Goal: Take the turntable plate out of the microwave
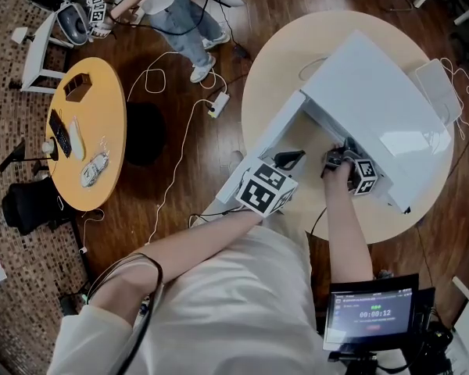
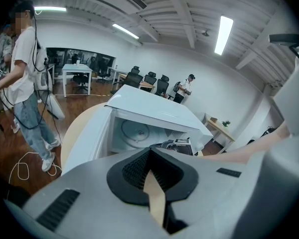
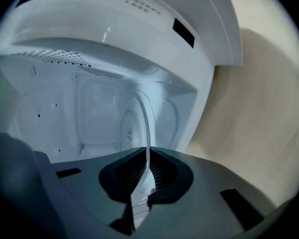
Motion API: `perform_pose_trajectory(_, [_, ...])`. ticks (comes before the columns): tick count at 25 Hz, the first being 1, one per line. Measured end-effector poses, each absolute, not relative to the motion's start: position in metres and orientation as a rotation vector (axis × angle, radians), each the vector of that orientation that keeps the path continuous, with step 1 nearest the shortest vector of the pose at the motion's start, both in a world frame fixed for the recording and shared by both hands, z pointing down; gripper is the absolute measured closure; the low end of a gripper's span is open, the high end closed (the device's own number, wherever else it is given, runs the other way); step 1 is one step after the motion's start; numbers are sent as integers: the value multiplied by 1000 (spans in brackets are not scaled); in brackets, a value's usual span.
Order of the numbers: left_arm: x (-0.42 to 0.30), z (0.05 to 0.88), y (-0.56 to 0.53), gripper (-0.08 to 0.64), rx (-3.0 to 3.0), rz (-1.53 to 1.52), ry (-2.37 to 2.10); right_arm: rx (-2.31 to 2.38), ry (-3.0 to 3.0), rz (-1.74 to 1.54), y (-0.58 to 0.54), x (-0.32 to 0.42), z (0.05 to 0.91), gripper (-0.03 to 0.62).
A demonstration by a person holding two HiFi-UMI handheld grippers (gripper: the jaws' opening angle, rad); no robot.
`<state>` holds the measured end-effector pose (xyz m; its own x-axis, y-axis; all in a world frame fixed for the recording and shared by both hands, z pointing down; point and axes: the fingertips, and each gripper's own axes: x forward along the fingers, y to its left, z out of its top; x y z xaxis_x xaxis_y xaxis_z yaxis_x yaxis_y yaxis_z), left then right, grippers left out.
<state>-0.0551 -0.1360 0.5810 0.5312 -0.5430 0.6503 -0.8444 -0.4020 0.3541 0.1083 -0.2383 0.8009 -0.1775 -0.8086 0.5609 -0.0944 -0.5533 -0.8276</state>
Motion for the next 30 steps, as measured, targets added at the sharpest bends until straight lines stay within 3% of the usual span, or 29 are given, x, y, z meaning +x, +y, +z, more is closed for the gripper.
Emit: perform_pose_trajectory(30, [-29, 628, -142, 551, 2039, 525, -1049, -1514, 1100, -1829, -221, 105, 805, 568])
